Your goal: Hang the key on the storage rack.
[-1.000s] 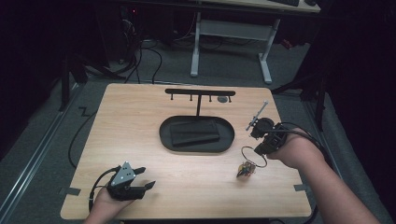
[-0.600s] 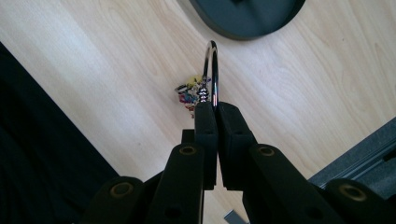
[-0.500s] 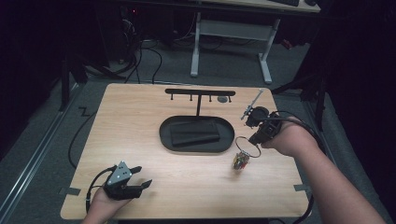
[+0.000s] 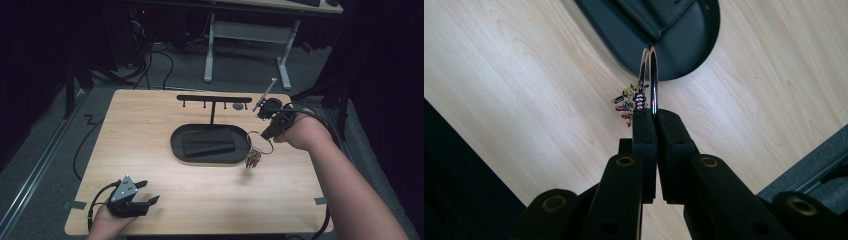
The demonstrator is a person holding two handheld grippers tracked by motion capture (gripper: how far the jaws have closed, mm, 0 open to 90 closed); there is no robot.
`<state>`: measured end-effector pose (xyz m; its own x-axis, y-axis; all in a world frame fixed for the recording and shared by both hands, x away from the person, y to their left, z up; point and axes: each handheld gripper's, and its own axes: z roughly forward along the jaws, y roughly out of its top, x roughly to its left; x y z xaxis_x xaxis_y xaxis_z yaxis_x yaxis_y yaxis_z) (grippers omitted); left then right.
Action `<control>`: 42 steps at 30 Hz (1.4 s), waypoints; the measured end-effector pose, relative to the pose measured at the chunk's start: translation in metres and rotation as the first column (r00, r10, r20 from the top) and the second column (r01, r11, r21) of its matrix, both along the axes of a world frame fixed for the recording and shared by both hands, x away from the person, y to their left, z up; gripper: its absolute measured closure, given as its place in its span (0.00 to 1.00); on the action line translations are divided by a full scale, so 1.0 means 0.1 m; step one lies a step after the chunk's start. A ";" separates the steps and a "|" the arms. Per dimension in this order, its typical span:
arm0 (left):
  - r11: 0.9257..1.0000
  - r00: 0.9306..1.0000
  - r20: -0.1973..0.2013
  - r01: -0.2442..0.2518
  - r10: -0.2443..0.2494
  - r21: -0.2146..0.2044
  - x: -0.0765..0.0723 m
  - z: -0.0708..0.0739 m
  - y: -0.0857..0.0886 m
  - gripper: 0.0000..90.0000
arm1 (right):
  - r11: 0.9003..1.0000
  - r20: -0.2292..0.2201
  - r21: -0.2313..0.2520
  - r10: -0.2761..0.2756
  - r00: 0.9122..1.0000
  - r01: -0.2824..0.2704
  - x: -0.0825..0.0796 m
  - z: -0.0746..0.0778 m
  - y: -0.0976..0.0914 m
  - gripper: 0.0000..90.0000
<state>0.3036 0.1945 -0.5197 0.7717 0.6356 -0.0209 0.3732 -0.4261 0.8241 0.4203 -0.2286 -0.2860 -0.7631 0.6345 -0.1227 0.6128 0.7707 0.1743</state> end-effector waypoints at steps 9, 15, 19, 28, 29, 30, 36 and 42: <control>1.000 1.000 -0.003 0.004 -0.004 0.001 0.02 -0.01 0.00 0.35 | 1.000 0.017 0.002 -0.018 1.000 0.018 0.25 0.11 0.03 0.98; 1.000 1.000 0.001 0.015 -0.015 -0.004 0.04 0.00 -0.02 0.35 | 0.999 0.033 0.015 -0.033 0.999 0.033 0.41 0.12 0.07 0.98; 1.000 1.000 0.004 0.021 -0.021 0.002 0.03 0.00 -0.03 0.35 | 0.999 0.030 0.014 -0.043 0.999 0.043 0.51 0.06 0.10 0.98; 0.999 0.999 0.011 0.035 -0.035 -0.009 0.00 0.02 -0.04 0.36 | 0.996 0.043 0.033 -0.086 0.995 0.084 0.76 0.02 0.05 0.98; 0.999 0.999 0.014 0.035 -0.035 -0.007 0.00 0.02 -0.05 0.36 | 0.995 0.042 0.034 -0.091 0.995 0.090 0.78 0.01 0.05 0.98; 0.999 0.999 0.014 0.036 -0.036 -0.005 0.00 0.02 -0.05 0.36 | 0.995 0.043 0.033 -0.098 0.994 0.097 0.81 0.01 0.05 0.98; 0.999 0.999 0.013 0.042 -0.042 -0.010 0.00 0.03 -0.05 0.36 | 0.993 0.030 0.022 -0.118 0.993 0.117 0.95 -0.06 0.05 0.98; 0.999 0.999 0.008 0.045 -0.045 -0.011 0.00 0.02 -0.06 0.36 | 0.991 0.028 0.036 -0.128 0.991 0.127 1.05 -0.14 0.04 0.98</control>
